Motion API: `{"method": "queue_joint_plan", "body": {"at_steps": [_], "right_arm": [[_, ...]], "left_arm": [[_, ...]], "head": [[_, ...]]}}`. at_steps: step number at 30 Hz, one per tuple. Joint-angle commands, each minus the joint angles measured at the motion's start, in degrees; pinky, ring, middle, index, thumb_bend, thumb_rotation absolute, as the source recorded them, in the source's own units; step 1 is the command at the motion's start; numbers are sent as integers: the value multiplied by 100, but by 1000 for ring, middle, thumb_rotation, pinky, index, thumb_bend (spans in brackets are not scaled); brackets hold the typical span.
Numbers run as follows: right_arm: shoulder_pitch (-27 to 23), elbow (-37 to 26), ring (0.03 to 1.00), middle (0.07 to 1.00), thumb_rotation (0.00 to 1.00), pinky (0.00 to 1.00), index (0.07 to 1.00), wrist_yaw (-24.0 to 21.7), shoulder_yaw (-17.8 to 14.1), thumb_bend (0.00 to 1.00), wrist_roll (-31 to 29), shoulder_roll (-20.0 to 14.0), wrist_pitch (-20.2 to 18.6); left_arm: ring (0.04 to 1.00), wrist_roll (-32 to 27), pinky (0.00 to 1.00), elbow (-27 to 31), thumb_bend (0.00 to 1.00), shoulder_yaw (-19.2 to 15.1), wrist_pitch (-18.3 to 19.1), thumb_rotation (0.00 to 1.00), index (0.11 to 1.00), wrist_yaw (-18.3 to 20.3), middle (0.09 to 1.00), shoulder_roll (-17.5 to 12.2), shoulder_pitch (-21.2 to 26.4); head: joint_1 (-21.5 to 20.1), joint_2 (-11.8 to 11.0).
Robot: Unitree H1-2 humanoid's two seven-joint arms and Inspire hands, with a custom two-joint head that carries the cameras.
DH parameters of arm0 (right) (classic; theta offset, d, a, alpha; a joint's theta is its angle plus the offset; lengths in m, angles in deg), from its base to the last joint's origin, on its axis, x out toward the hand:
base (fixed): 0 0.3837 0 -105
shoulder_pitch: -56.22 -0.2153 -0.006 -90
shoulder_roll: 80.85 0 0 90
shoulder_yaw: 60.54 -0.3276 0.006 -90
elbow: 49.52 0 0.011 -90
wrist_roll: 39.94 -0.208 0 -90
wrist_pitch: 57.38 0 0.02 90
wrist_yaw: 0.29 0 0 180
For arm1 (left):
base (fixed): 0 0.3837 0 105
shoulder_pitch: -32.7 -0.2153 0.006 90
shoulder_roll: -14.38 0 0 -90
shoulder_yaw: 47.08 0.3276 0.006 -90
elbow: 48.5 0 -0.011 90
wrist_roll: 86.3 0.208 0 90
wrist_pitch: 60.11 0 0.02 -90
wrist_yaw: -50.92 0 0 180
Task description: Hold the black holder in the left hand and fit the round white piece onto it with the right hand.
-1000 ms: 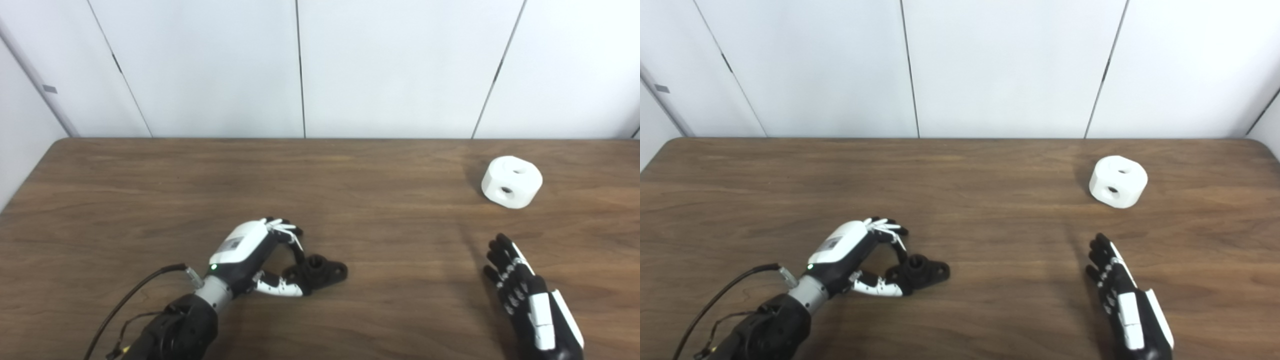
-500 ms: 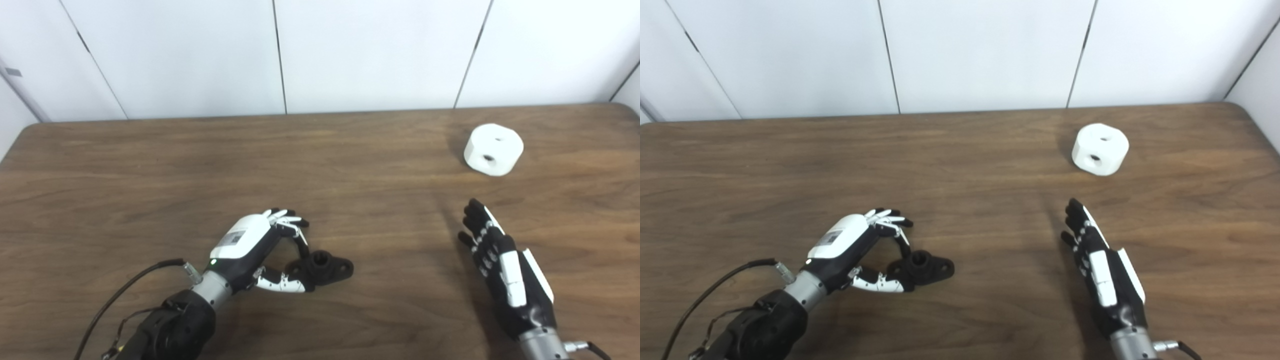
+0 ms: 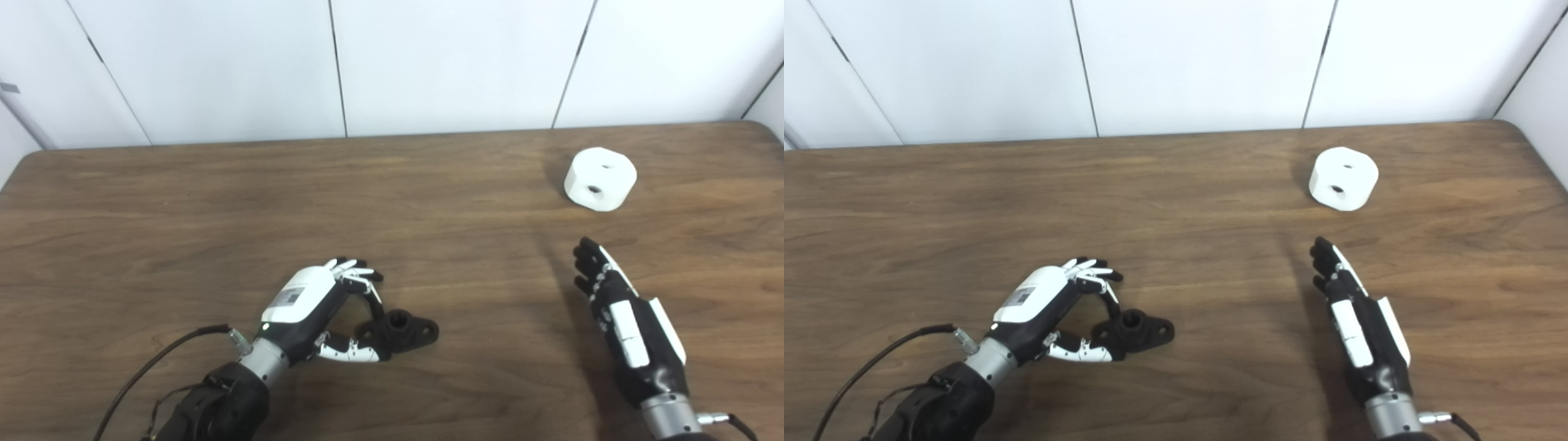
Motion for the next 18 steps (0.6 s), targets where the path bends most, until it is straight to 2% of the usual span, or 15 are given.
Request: {"method": "queue_joint_plan", "body": {"at_steps": [1,4,5,7,9,12,14,15,18], "right_arm": [[-309,-197,955,932,842,971,916,105,-126,672,34,50,-5],[-475,-333,956,929,802,971,915,241,-231,675,241,9,-262],[-538,-393,971,941,708,965,926,288,-264,640,309,-3,-361],[-668,-517,979,948,639,960,933,362,-327,622,459,-37,-607],[-833,-589,977,951,560,943,934,441,-338,622,861,-149,-821],[-1164,-494,960,947,476,950,923,506,-351,638,1438,-321,-896],[-1363,-402,874,902,421,798,903,547,-343,659,1801,-422,-931],[-1455,-387,862,893,398,786,896,558,-325,665,1999,-459,-1012],[-1649,-399,922,920,422,896,893,535,-248,695,2483,-522,-1269]], "left_arm": [[927,43,992,-102,524,28,-146,56,485,11,820,-5,-16],[928,51,993,-159,524,-2,-207,56,485,0,821,-22,-35],[927,55,993,-174,524,-18,-232,57,485,-3,821,-33,-43],[927,64,992,-206,524,-43,-286,57,485,-6,822,-52,-68],[927,69,990,-230,524,-55,-323,58,485,-16,825,-56,-94],[925,43,987,-245,524,-95,-376,57,485,-31,826,-76,-154],[926,13,986,-257,524,-131,-410,57,485,-29,827,-96,-192],[926,-3,987,-258,524,-152,-418,57,485,-21,827,-106,-212],[926,-17,989,-229,524,-204,-422,57,485,6,828,-149,-271]], "head": [[-61,-54],[-118,-164],[-122,-177],[-166,-268],[-233,-313],[-416,-362],[-552,-379],[-655,-399],[-899,-436]]}}
